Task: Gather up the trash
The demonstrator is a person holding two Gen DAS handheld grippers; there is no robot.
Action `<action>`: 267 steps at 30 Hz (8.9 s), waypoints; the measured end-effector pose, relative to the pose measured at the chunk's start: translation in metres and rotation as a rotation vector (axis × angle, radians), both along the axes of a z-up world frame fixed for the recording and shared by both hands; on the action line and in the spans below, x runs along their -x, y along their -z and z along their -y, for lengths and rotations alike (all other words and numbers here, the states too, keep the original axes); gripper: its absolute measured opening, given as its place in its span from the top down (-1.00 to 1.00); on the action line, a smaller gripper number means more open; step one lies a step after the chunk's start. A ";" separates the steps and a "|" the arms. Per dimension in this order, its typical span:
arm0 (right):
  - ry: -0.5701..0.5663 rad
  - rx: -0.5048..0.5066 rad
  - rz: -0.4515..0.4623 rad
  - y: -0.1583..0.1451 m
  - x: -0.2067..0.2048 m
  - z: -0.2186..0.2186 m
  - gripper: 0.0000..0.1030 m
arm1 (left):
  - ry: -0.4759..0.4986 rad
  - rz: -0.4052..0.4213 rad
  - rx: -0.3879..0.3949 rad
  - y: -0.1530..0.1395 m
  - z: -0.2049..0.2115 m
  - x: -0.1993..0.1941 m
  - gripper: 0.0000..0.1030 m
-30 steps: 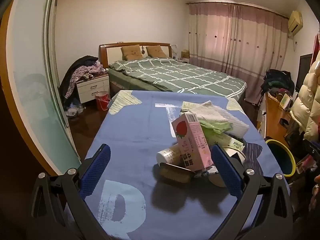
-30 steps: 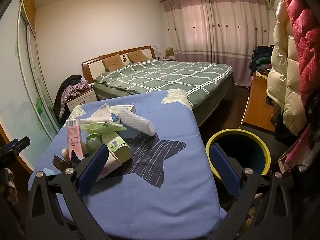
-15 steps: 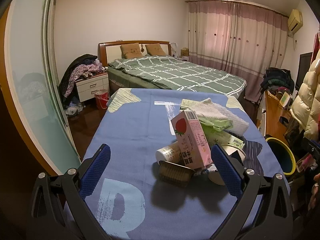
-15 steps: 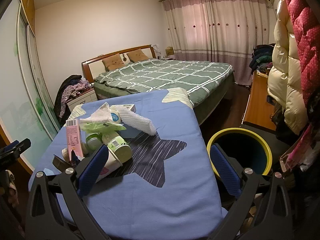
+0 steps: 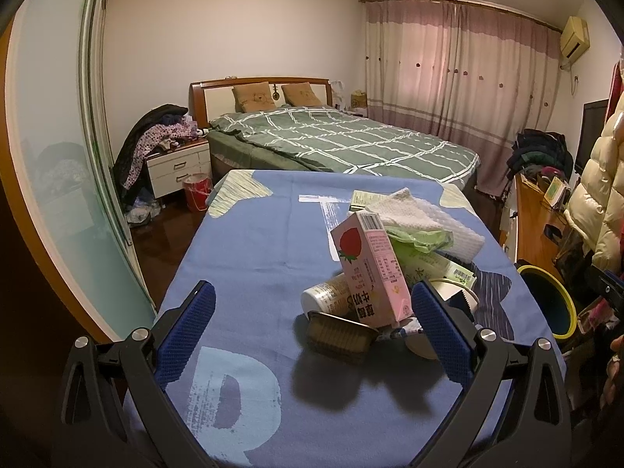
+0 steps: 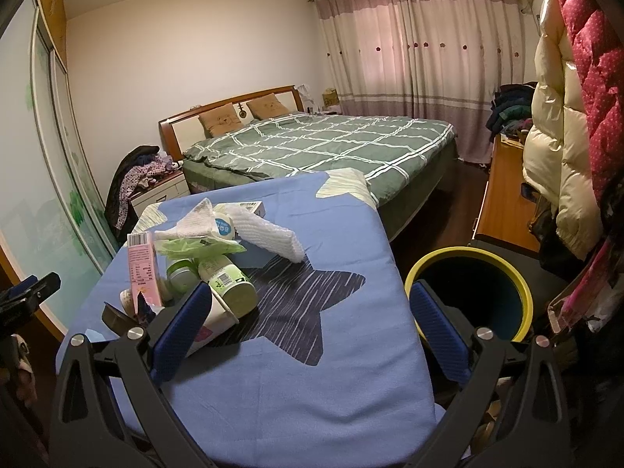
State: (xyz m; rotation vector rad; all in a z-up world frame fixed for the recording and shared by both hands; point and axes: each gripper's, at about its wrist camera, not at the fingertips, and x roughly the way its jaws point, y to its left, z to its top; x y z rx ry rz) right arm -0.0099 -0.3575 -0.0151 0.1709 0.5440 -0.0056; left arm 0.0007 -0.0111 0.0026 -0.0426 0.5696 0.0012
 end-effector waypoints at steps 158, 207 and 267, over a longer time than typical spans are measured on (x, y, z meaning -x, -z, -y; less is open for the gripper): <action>-0.518 -0.169 0.095 -0.083 -0.170 -0.093 0.90 | 0.044 -0.099 -0.015 0.041 0.008 -0.072 -0.93; 0.430 0.041 -0.273 0.107 -0.104 0.198 0.18 | 0.056 -0.164 -0.048 0.063 0.059 -0.126 -0.91; 0.510 -0.018 -0.149 0.079 -0.004 0.230 0.06 | 0.770 -0.115 -0.064 0.019 0.412 -0.127 0.18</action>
